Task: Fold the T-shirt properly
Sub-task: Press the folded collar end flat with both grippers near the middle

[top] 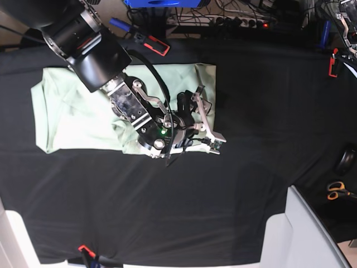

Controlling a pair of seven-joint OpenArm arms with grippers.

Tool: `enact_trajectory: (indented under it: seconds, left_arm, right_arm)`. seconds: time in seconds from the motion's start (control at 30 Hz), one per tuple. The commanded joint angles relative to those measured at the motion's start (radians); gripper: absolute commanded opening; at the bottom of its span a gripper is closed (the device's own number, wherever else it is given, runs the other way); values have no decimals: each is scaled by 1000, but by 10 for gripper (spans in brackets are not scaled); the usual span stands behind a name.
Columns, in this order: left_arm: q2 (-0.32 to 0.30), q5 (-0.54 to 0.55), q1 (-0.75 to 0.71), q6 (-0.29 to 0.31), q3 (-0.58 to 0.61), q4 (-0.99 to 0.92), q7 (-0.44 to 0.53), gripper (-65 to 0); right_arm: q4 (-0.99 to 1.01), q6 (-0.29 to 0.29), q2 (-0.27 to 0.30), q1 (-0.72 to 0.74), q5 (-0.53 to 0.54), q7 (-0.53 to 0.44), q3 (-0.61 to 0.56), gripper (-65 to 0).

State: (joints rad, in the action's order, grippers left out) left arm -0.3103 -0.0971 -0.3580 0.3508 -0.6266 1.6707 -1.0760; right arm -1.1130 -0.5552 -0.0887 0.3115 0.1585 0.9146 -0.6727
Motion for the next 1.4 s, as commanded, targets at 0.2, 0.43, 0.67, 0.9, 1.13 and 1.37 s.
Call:
enact_trajectory:
  seconds: [0.2,0.43,0.67,0.9,1.13,1.37]
  left_arm:
    - [0,-13,-3,-6,-2,15,7,-650]
    - [1,-19,-3,-6,-2,13,7,-650]
    - [1,-19,-3,-6,-2,13,7,-650]
    - [1,-19,-3,-6,-2,13,6,-650]
    - [1,-19,-3,-6,-2,13,6,-650]
    - [1,-19,1,-6,-2,13,6,-650]
  right_arm:
    - [75,-3,-15,94,10,-68,6,-293]
    - [190,-4,-16,113,10,-141,8,-293]
    - [276,-4,-18,114,10,-217,6,-293]
    - [281,-4,-18,113,10,-222,6,-325]
    - [276,-4,-15,108,11,-216,9,-650]
    - [215,-4,-12,68,11,-171,43,-649]
